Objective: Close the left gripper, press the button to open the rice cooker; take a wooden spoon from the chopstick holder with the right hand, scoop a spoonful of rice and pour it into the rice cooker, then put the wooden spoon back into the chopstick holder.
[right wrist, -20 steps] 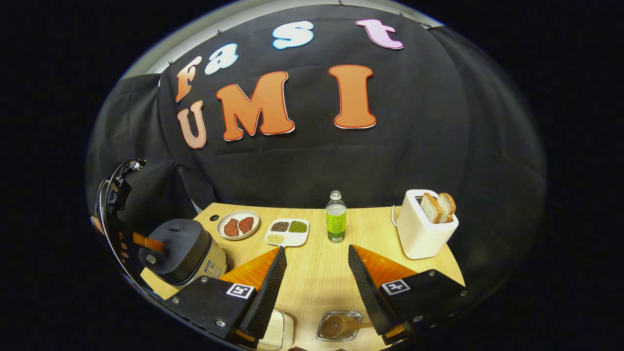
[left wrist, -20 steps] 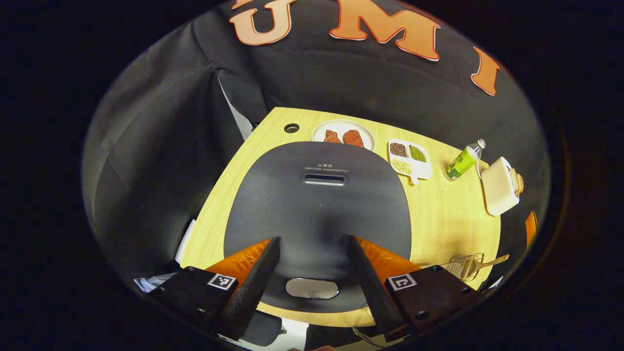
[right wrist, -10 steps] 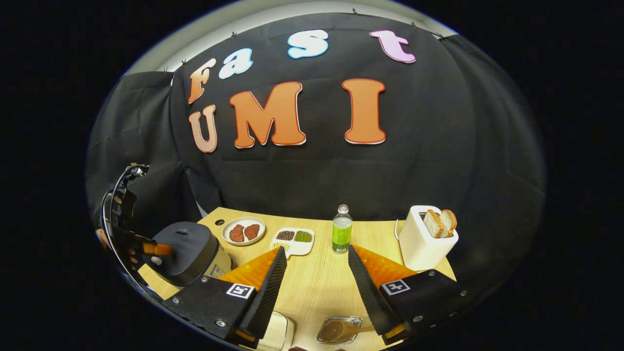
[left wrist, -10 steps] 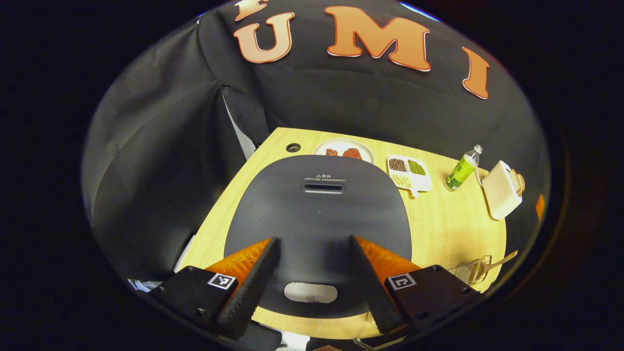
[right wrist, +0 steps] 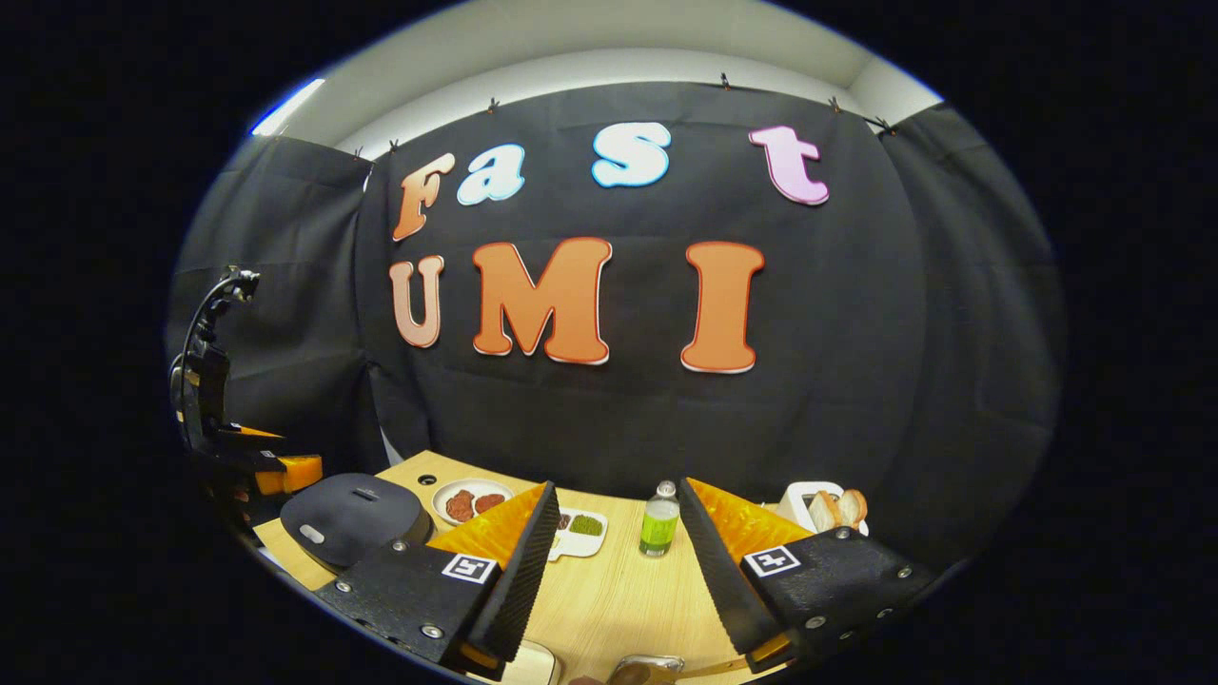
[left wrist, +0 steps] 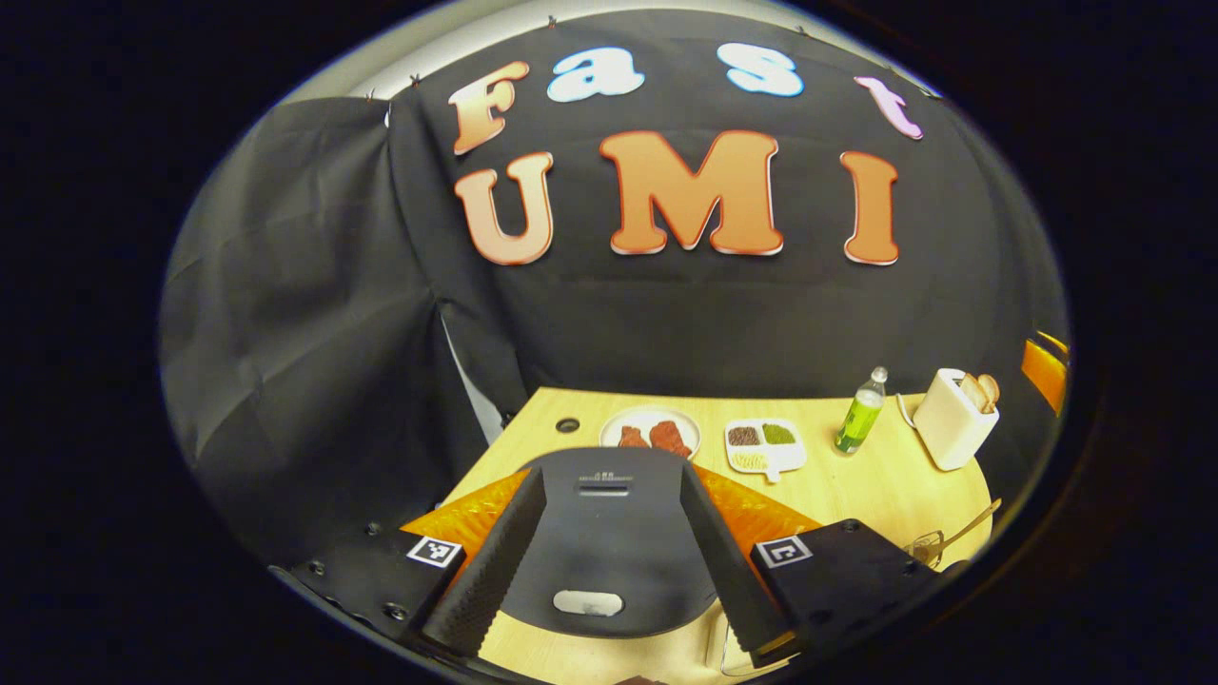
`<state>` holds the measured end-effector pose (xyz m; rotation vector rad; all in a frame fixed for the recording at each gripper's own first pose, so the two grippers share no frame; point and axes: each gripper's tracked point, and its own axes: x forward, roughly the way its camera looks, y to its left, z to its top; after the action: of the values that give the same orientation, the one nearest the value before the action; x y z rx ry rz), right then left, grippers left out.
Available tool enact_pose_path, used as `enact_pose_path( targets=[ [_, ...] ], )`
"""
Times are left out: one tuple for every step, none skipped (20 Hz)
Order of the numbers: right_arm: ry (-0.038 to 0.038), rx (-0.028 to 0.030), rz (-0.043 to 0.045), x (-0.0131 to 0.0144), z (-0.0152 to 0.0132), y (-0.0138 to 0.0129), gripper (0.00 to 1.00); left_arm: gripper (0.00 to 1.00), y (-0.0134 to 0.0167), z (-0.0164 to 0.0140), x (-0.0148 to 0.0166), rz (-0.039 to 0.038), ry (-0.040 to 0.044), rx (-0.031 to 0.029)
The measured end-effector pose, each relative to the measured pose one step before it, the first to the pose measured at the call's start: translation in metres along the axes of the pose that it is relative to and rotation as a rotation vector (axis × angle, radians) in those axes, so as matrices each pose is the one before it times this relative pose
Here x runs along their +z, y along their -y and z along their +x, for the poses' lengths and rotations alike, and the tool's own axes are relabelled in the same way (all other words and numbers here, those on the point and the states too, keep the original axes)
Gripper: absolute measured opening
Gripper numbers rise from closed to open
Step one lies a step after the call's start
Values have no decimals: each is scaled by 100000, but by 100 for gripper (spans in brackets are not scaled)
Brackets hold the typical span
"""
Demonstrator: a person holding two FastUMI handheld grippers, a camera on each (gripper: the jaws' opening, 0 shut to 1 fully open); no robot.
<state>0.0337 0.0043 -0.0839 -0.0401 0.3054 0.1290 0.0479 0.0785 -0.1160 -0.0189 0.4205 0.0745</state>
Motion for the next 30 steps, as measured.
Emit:
enact_pose_path(
  targets=[
    [2808,390,-590,869,14,-199,80,96,450,-682,892,29,3235,-931],
    [2153,544,-341,763,63,-306,80,96,466,-393,840,-141,3360,-912],
    [1860,954,-164,511,95,-388,80,96,145,-281,799,189,3491,-334],
    [1418,1001,-349,411,34,-408,80,96,-150,-526,952,462,3784,429],
    [1286,1350,-310,369,112,-412,80,98,-257,-536,888,697,3966,755],
    [1180,1190,-324,251,16,-413,81,100,-163,-429,1016,398,3617,656],
    [979,738,-174,111,-14,-204,82,100,-63,-534,574,-258,3180,38],
    [969,434,-206,105,-79,-276,83,100,175,-423,613,-871,2733,-281],
    [1056,173,-304,254,-140,-295,88,100,-23,-585,517,-707,2540,240],
    [1192,116,-103,300,55,-228,88,100,-277,-456,510,-443,2102,875],
    [1233,19,-5,164,-12,-219,84,100,-267,-354,352,71,2128,1011],
    [895,134,35,172,71,-181,88,100,-240,-307,516,116,2121,818],
    [805,118,-17,161,-83,-106,84,100,-207,-242,532,125,2296,480],
    [629,10,0,105,26,-127,84,100,77,-264,521,-310,2324,-2],
    [378,25,14,209,3,-167,84,100,156,-282,278,-483,1780,-8],
    [96,-99,178,-34,-93,-52,88,100,88,-156,260,-360,1060,235],
    [449,448,235,64,-117,-247,85,100,-68,-89,347,-202,1070,-168],
    [229,11,39,92,-6,-115,85,100,99,-141,209,-257,828,103],
    [163,293,-165,-126,-20,-149,82,100,91,-109,166,-325,653,-192],
    [24,71,-427,-123,13,-128,85,100,137,-121,71,-555,461,-193],
    [-283,19,-163,-104,-69,-47,85,100,102,-61,77,-598,191,8],
    [-304,248,29,-59,-89,-147,86,100,39,-101,85,-748,389,164],
    [-293,131,150,-47,-69,-104,86,100,-70,21,-26,-894,71,358],
    [-116,155,191,-83,-84,-34,85,100,110,10,42,-614,-63,-251],
    [-82,-118,49,-23,-1,-68,85,100,97,42,108,-63,121,-21],
    [-31,-3,60,-78,50,8,85,100,112,-4,77,232,155,-450],
    [198,-175,-56,93,-100,-28,85,100,63,-96,8,258,361,-91],
    [128,-186,1,47,-55,11,88,100,196,-15,114,-176,322,-799],
    [67,-117,115,52,-88,-54,88,100,240,-144,-325,146,-257,-62],
    [14,-212,280,-44,-26,26,88,100,8,-71,-70,-182,-276,-199]
  ],
)
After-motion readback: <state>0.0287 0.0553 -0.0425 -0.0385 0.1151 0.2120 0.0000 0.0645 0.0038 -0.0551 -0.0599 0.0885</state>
